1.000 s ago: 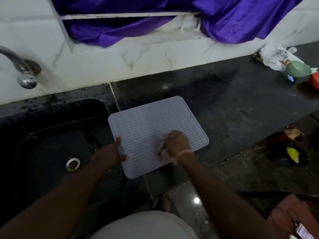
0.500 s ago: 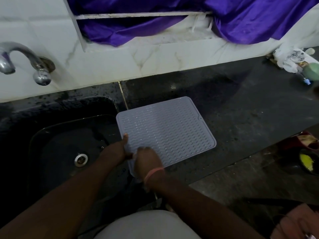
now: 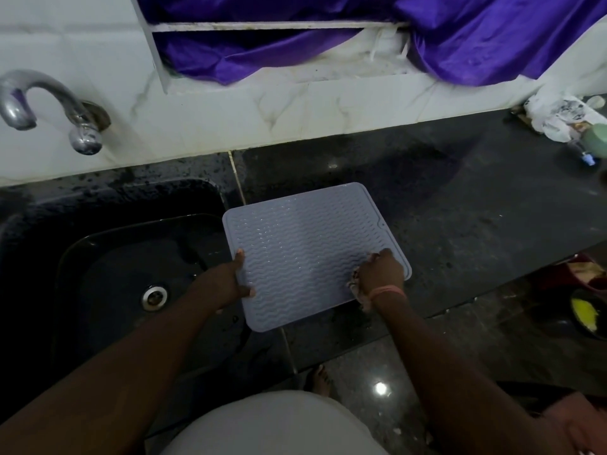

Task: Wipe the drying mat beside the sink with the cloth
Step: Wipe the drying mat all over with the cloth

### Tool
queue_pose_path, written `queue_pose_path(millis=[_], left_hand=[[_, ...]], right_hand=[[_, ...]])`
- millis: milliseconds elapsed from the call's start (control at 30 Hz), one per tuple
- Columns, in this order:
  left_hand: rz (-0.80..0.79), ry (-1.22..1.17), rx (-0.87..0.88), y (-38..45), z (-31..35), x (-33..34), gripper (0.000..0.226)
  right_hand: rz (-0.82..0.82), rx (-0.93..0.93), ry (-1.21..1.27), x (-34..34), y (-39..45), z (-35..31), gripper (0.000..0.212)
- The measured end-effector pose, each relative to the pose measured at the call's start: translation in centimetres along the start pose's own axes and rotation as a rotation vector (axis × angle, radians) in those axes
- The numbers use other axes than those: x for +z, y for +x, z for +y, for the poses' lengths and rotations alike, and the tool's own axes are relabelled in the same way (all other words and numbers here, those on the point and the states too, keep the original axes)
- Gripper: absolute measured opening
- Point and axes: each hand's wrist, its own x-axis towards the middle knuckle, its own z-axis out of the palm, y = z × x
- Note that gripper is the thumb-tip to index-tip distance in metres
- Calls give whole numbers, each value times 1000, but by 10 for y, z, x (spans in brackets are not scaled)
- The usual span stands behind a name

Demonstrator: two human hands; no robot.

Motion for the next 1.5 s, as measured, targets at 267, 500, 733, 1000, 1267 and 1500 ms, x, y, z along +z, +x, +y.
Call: queue_pose_path(millis=[267, 500, 733, 1000, 1267, 1500], left_hand=[[-8, 0, -15, 7, 7, 0, 98], [-15, -121, 19, 4, -3, 0, 72], [-16, -211, -9, 3, -1, 0, 61], [0, -83, 2, 5, -6, -3, 70], [0, -262, -63, 0, -1, -4, 75], [30, -223, -80, 4, -1, -4, 75]], right_hand=[[-397, -509, -12, 83, -133, -71, 13], [-375, -276, 91, 32, -82, -47, 16], [-152, -131, -102, 21, -58, -25, 17], [-560, -620, -159, 91, -168, -90, 13], [-162, -193, -65, 25, -90, -32, 16], [-258, -367, -193, 73, -128, -63, 17]])
